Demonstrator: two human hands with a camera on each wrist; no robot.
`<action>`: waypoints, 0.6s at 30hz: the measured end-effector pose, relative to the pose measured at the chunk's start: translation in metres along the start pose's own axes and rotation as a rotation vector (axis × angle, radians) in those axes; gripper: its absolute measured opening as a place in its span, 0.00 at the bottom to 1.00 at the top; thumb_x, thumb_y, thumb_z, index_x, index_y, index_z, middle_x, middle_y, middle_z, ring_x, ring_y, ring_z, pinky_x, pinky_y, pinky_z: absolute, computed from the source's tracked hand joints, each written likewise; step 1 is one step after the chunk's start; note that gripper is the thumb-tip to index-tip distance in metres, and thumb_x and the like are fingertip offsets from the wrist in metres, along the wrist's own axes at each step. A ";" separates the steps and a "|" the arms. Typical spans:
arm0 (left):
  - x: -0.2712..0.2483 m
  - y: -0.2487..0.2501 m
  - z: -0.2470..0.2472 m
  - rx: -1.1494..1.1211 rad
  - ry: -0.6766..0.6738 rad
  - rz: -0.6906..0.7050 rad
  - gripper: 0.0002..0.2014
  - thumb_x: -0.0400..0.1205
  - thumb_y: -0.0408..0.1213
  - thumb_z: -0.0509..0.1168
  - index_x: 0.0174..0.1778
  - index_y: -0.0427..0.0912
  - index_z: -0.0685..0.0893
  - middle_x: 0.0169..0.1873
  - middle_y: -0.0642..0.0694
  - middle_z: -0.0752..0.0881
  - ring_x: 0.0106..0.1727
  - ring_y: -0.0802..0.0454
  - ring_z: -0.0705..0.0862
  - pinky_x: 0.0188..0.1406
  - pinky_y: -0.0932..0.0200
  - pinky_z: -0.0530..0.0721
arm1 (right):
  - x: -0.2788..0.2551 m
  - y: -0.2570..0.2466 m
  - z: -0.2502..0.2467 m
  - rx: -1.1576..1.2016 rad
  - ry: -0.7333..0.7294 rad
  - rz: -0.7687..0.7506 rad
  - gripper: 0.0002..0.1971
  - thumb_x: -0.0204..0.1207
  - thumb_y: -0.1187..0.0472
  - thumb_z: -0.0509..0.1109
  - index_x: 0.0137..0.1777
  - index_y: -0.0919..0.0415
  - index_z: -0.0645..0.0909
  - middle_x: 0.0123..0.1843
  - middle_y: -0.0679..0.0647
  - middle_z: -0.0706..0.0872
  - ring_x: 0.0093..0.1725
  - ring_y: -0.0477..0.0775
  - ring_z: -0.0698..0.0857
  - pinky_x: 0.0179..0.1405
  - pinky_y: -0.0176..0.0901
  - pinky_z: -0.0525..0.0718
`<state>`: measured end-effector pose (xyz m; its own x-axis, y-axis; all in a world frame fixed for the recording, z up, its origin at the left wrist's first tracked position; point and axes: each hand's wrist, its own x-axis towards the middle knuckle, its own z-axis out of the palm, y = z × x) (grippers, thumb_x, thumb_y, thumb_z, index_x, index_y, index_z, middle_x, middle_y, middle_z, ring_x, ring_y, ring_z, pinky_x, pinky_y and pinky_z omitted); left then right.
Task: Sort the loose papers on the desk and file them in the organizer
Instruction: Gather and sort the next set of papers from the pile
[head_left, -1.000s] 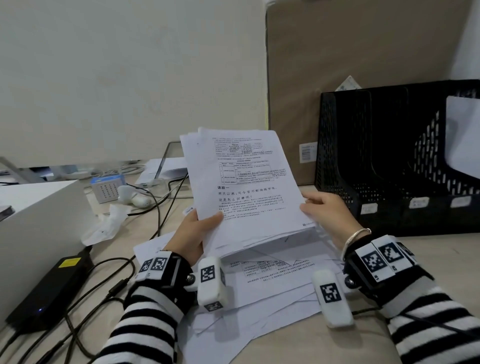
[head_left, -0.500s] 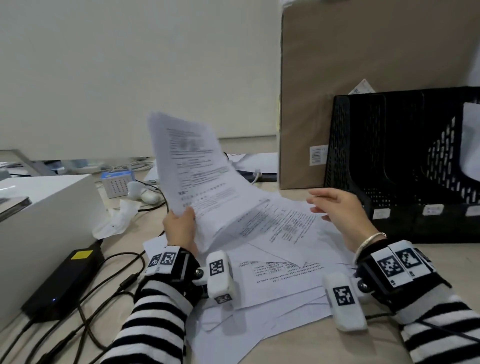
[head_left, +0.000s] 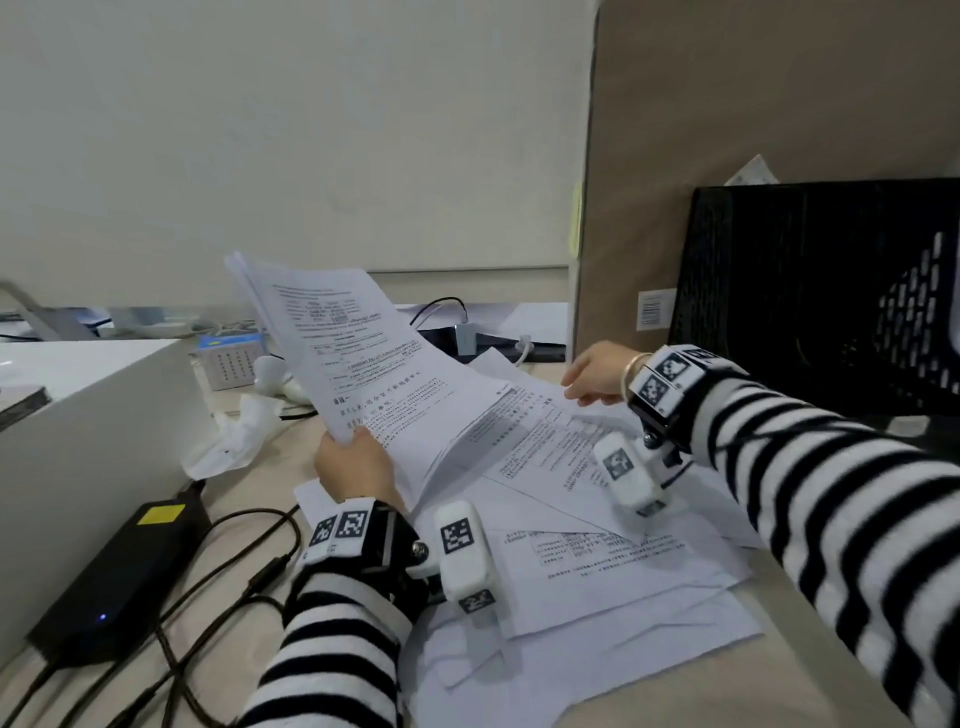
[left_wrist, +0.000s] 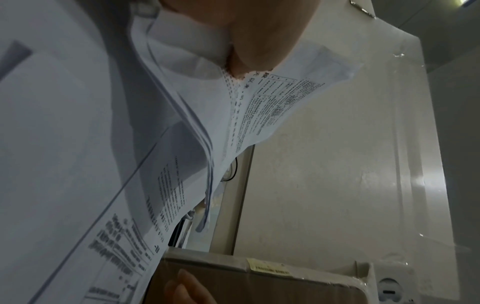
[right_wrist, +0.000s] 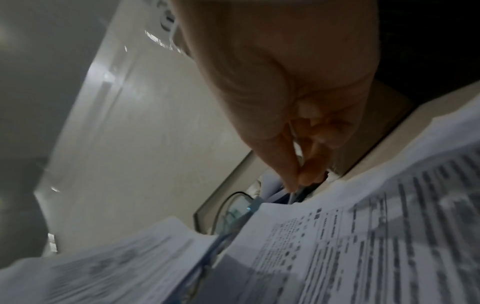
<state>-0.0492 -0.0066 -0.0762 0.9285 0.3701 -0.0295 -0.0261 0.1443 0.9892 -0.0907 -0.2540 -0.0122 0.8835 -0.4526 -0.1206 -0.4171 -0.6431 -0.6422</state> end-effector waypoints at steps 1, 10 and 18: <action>0.000 0.001 -0.002 -0.004 0.011 -0.001 0.15 0.85 0.29 0.59 0.68 0.31 0.80 0.63 0.35 0.84 0.64 0.38 0.82 0.53 0.59 0.74 | 0.009 -0.005 0.002 -0.041 -0.002 -0.010 0.12 0.76 0.68 0.73 0.59 0.68 0.85 0.36 0.52 0.85 0.33 0.45 0.83 0.19 0.30 0.75; 0.023 0.003 -0.020 -0.080 0.133 -0.054 0.15 0.87 0.29 0.58 0.69 0.29 0.78 0.66 0.35 0.82 0.60 0.46 0.81 0.53 0.63 0.71 | 0.077 -0.062 0.049 -0.329 0.091 -0.363 0.21 0.73 0.66 0.74 0.67 0.58 0.82 0.66 0.54 0.85 0.60 0.53 0.84 0.58 0.34 0.77; 0.035 0.002 -0.023 -0.128 0.162 -0.065 0.15 0.86 0.28 0.58 0.69 0.28 0.78 0.65 0.35 0.83 0.58 0.47 0.81 0.51 0.66 0.71 | 0.103 -0.093 0.076 -0.652 -0.089 -0.443 0.23 0.72 0.68 0.74 0.68 0.58 0.82 0.67 0.52 0.84 0.65 0.52 0.82 0.58 0.35 0.76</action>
<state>-0.0255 0.0271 -0.0786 0.8581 0.4977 -0.1261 -0.0244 0.2848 0.9583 0.0553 -0.1939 -0.0219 0.9987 -0.0369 -0.0354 -0.0395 -0.9964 -0.0747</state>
